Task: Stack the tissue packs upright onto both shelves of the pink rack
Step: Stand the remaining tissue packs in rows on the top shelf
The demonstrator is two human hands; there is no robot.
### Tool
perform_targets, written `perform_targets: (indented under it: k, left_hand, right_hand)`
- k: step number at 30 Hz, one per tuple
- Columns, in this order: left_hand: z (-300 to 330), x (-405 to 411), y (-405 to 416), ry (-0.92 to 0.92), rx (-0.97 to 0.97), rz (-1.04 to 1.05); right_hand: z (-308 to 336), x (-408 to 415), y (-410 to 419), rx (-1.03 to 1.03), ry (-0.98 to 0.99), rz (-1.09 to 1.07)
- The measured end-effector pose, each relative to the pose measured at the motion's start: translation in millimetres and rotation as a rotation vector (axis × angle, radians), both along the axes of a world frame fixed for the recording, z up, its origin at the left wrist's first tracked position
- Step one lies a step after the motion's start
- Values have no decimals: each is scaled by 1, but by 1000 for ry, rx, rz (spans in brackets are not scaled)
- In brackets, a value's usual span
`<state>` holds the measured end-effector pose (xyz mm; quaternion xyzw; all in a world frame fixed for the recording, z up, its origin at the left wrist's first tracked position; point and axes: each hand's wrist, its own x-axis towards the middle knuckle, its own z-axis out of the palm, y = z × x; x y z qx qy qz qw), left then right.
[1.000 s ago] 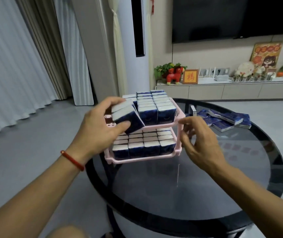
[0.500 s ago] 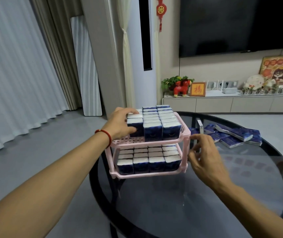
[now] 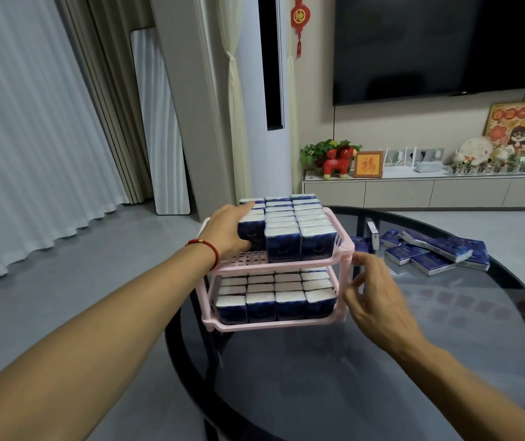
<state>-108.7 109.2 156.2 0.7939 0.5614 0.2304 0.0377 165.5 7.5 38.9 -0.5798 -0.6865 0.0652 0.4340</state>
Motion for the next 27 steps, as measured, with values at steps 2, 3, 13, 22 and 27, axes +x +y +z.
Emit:
perform_targets:
  k: [2,3,13,22,27]
  left_hand:
    - [0,-2,2,-49,-17,-20]
    - [0,-4,2,-79,-37,-25]
    - [15,-3,-12,-117,-171,-45]
    - [14,2,-84,-446,579,-2]
    - [-67,70,-143,-428,452,-380]
  right_hand:
    - [-2,0,0,-3,-2,19]
    - [-2,0,0,-5,-2,22]
    - [-4,3,0,-31,-24,32]
    - [-22,39,2,-216,-128,-126]
    - [-36,65,18,-427,-263,-221]
